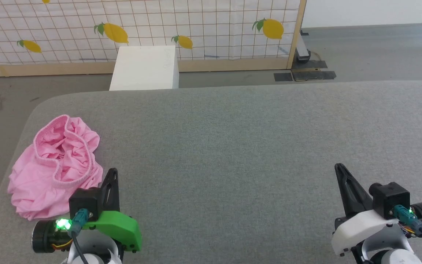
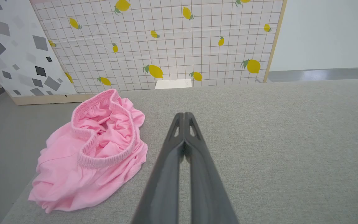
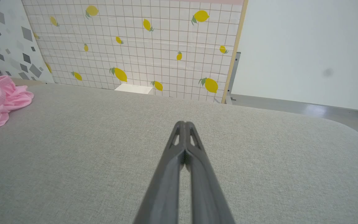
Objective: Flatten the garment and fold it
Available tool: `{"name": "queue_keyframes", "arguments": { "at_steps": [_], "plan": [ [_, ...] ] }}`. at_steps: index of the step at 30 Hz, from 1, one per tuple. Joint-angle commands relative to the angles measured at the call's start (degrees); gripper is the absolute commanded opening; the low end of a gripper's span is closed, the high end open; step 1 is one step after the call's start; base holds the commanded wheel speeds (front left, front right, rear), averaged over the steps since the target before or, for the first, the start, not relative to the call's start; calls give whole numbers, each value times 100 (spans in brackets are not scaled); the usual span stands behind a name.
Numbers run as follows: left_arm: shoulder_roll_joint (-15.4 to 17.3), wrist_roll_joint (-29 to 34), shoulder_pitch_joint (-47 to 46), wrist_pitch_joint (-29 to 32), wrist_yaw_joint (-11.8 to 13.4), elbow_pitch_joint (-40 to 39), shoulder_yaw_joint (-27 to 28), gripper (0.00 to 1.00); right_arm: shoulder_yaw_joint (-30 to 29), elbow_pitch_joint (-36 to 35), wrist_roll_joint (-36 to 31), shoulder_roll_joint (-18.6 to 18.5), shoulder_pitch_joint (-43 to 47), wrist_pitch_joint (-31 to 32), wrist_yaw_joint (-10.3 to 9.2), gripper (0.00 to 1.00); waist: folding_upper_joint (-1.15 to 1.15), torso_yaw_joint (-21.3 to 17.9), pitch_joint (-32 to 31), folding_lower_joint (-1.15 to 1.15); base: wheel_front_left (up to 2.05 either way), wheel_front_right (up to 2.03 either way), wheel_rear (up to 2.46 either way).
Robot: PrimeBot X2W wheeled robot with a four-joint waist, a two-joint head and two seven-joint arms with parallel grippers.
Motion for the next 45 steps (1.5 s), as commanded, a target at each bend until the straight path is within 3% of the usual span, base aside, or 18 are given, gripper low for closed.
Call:
{"name": "queue_keyframes", "arguments": {
  "at_steps": [1,36,37,45],
  "plan": [
    [-13,73,10,8,38,-14,16,0,7,-18,-38,10,-98,1,-9,0,0,0,0,0,0,0,0],
    [-13,73,10,8,38,-14,16,0,7,-18,-38,10,-98,1,-9,0,0,0,0,0,0,0,0],
    [0,-3,0,0,0,1,-2,100,-2,0,2,-1,0,0,1,100,0,0,0,0,0,0,0],
    [-1,-70,-24,-49,32,46,-56,100,-21,18,22,-1,-22,-35,1,100,0,7,0,0,0,0,0]
  ]
}}
